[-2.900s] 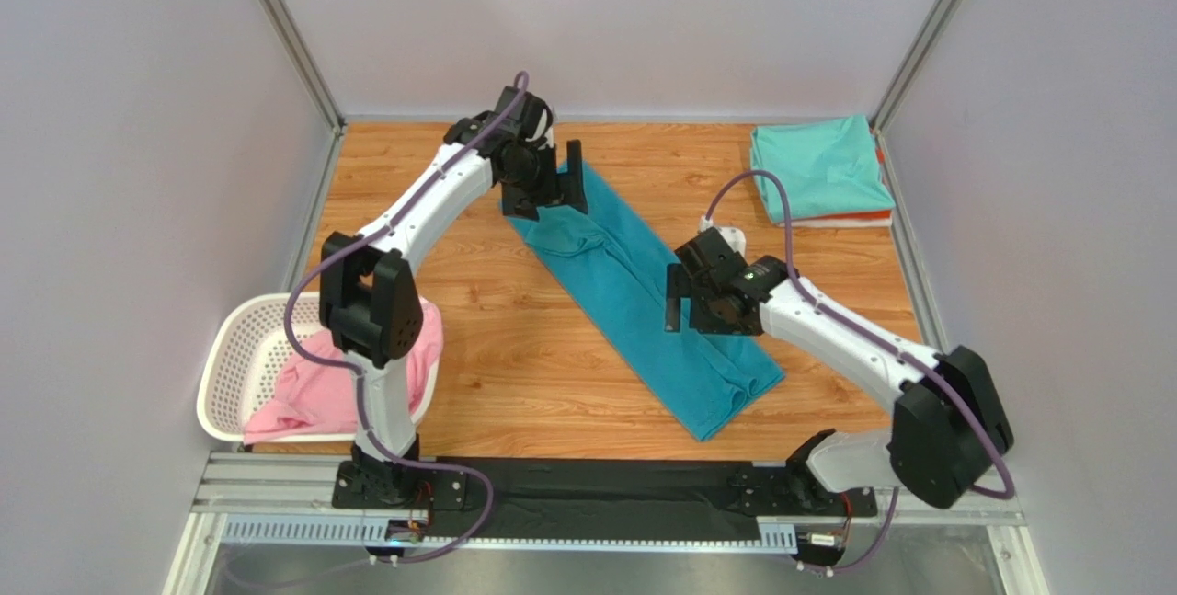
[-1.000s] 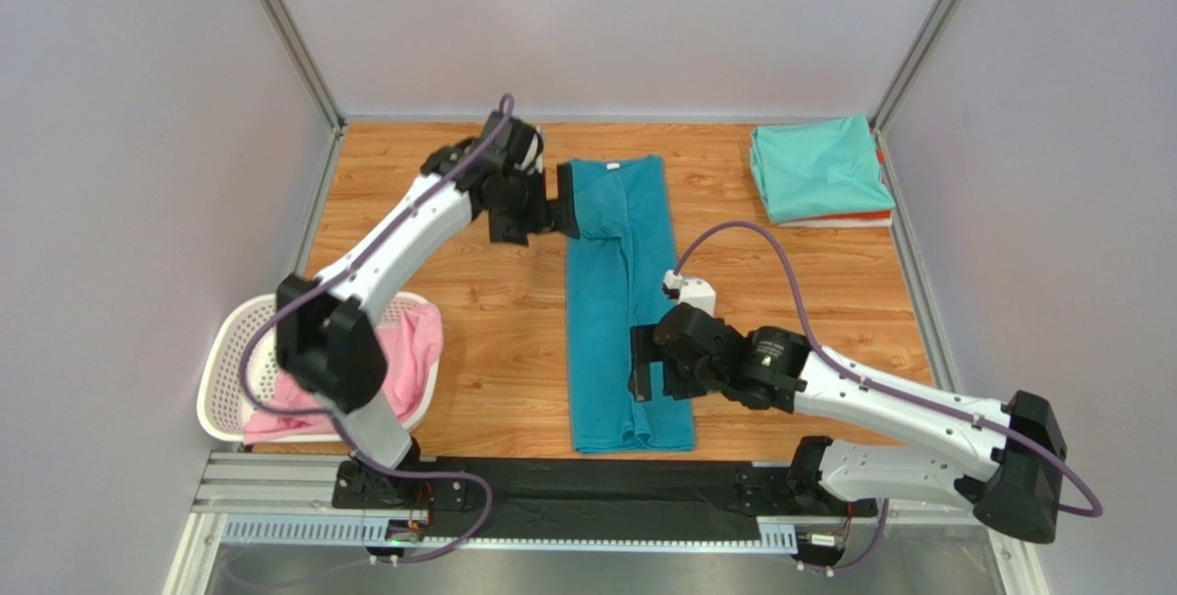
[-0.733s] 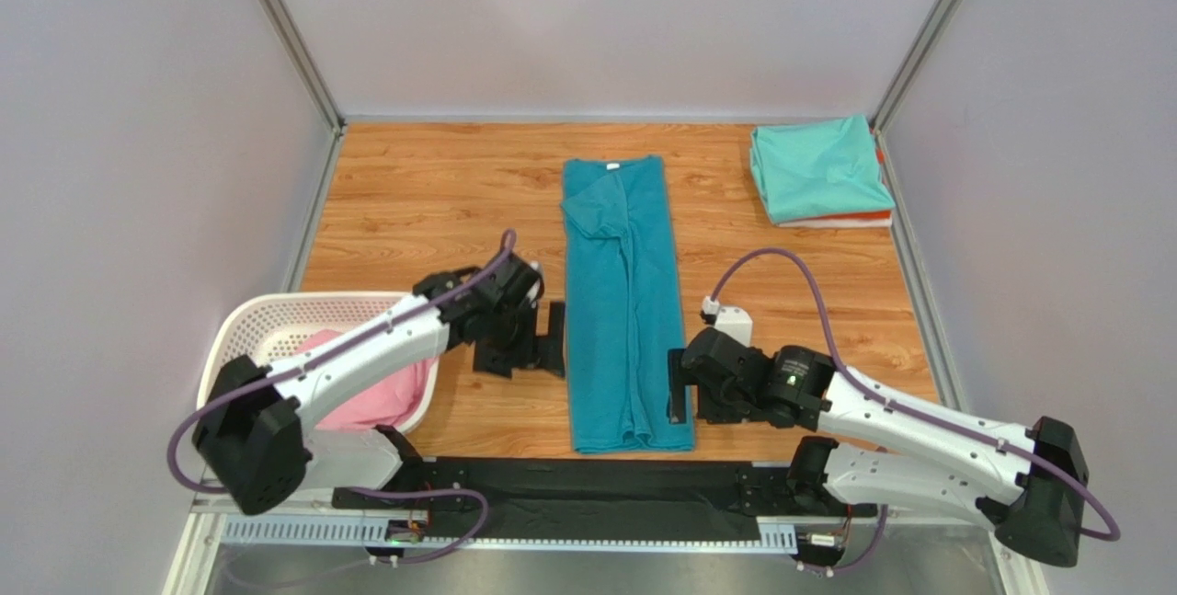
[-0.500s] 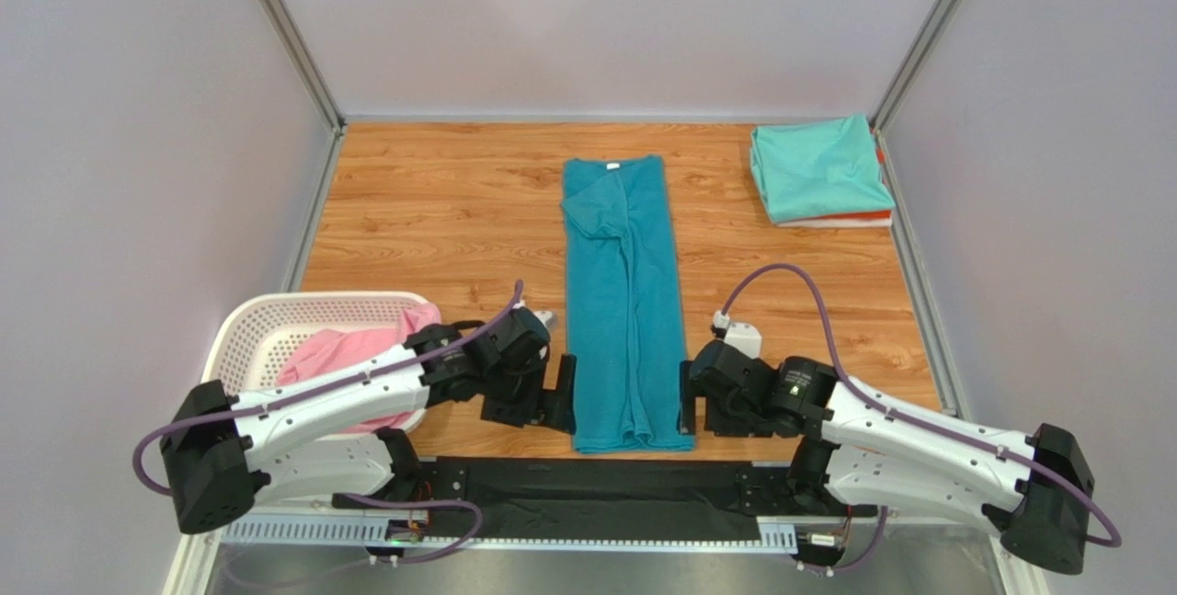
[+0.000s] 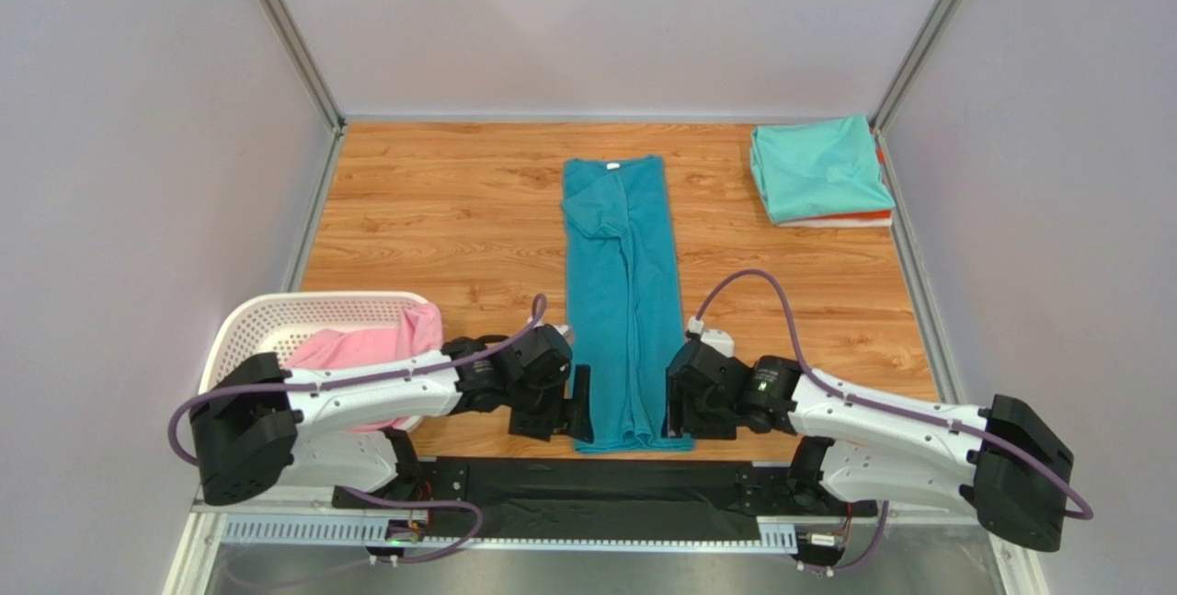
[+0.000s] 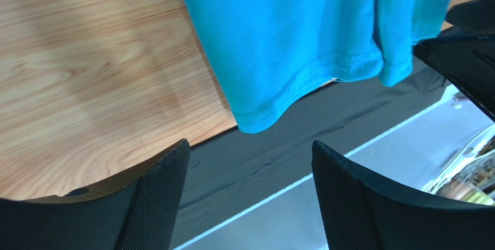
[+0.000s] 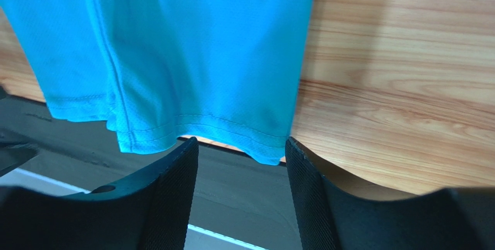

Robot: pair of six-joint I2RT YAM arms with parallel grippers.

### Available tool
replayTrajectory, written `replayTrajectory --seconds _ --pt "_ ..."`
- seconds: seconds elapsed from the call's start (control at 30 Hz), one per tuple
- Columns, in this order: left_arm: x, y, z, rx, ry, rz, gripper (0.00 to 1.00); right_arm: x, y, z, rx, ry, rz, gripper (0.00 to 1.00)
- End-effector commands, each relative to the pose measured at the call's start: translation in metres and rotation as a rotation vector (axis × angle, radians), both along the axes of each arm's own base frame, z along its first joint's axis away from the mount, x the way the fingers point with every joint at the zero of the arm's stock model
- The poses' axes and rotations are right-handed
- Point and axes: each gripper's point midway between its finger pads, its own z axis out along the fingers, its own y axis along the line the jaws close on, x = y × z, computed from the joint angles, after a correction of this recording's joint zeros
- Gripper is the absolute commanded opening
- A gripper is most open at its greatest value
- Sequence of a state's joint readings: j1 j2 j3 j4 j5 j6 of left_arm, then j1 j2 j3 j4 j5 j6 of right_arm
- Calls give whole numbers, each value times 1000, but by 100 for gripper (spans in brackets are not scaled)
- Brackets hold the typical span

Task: Fold and stack the t-shirts
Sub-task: Fold the tshirt

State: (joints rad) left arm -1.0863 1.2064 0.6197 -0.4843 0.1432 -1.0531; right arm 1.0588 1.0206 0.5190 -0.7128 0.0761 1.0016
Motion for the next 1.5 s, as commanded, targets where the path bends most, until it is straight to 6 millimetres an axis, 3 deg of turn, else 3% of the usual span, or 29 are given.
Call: replayTrajectory --seconds 0.0,0.13,0.37,0.5,0.63,0.73,0.9,1.1,1.27,1.47 --pt "-1 -23 2 -55 25 -29 83 -2 12 0 58 16 17 57" --pt "-7 -24 -13 -19 66 -47 78 -7 9 -6 50 38 10 56" --pt "-8 -25 -20 1 66 -33 67 -17 4 -14 48 85 13 52" --pt "-12 -21 -27 22 73 -21 51 -19 1 -17 42 90 15 47" --pt "-15 -14 -35 46 89 -7 17 -19 -2 -20 16 91 17 34" --pt "-16 -10 -38 56 95 5 1 -22 -8 -24 -26 109 18 23" --pt "-18 -6 -36 54 96 14 0 -31 -27 -29 -110 143 36 2" --pt "-27 14 -36 68 112 53 0 -30 -47 -24 -163 104 41 0" --pt "-31 21 -35 42 105 68 0 -31 -36 -16 -70 84 69 0" --pt "-27 6 -19 -11 60 34 0 -35 -7 -9 60 106 124 0"
